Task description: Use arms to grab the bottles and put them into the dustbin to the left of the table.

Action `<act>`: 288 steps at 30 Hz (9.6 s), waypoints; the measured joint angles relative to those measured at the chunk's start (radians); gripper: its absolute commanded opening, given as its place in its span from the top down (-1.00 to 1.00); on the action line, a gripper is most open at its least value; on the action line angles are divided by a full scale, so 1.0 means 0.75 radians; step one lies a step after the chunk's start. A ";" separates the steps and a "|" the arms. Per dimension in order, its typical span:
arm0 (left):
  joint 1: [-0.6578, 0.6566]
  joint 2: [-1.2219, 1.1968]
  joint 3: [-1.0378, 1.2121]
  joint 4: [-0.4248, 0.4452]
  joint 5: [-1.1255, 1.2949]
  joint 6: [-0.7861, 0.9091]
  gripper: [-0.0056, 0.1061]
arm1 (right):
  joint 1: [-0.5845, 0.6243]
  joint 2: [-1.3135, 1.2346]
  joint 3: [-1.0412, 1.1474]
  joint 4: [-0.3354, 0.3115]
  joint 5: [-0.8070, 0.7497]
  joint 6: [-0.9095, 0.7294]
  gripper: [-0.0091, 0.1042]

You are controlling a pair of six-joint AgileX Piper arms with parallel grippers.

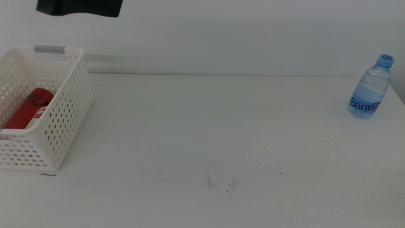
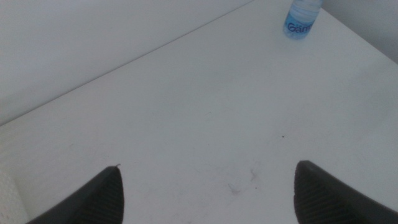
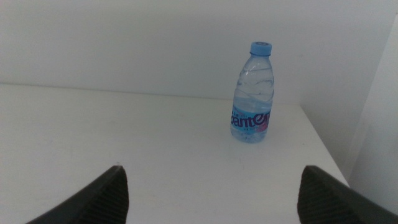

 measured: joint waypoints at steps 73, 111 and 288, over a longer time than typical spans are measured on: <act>-0.001 0.000 0.000 0.033 -0.203 0.000 -0.78 | 0.094 2.969 -1.464 0.576 -1.449 -0.382 0.89; -0.001 0.002 0.002 0.041 -0.209 0.000 -0.78 | 0.768 3.061 -2.111 0.087 -0.557 0.058 -0.49; 0.596 0.970 0.019 0.377 -0.360 0.029 0.25 | 0.770 1.282 -1.280 0.028 0.548 0.059 -0.48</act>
